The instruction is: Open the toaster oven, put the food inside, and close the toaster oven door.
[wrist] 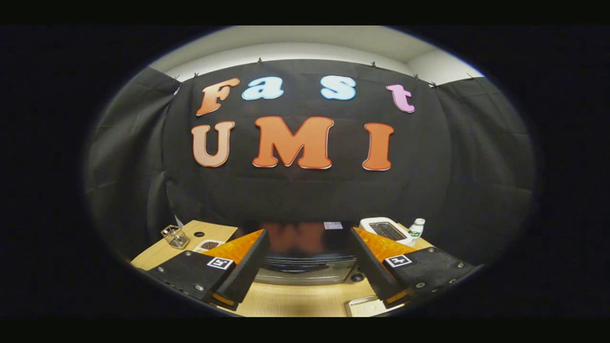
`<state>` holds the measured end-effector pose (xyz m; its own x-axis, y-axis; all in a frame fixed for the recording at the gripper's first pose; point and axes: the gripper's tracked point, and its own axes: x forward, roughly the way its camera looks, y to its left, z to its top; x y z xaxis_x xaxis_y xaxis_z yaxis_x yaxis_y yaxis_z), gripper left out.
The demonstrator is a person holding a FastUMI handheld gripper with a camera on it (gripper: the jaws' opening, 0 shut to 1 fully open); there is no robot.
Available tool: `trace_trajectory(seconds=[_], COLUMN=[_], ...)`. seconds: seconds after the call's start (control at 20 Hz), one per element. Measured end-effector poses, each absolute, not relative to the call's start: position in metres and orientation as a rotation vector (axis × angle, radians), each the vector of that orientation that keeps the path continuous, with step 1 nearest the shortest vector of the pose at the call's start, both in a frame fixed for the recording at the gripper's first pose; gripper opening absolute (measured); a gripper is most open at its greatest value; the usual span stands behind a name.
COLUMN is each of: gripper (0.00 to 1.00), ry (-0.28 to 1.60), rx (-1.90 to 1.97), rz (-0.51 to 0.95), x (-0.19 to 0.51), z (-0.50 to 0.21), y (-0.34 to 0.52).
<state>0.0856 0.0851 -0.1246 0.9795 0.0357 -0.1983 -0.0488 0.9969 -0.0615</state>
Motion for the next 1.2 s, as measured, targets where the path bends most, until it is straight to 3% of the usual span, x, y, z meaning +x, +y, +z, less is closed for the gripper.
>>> trace_trajectory(seconds=[0.5,1.2], gripper=[1.0,0.99], ry=[0.432,0.523], rx=[-0.088,-0.045], rz=[0.045,0.062], x=[0.13,0.057], z=[-0.218,-0.241], y=[0.11,0.115])
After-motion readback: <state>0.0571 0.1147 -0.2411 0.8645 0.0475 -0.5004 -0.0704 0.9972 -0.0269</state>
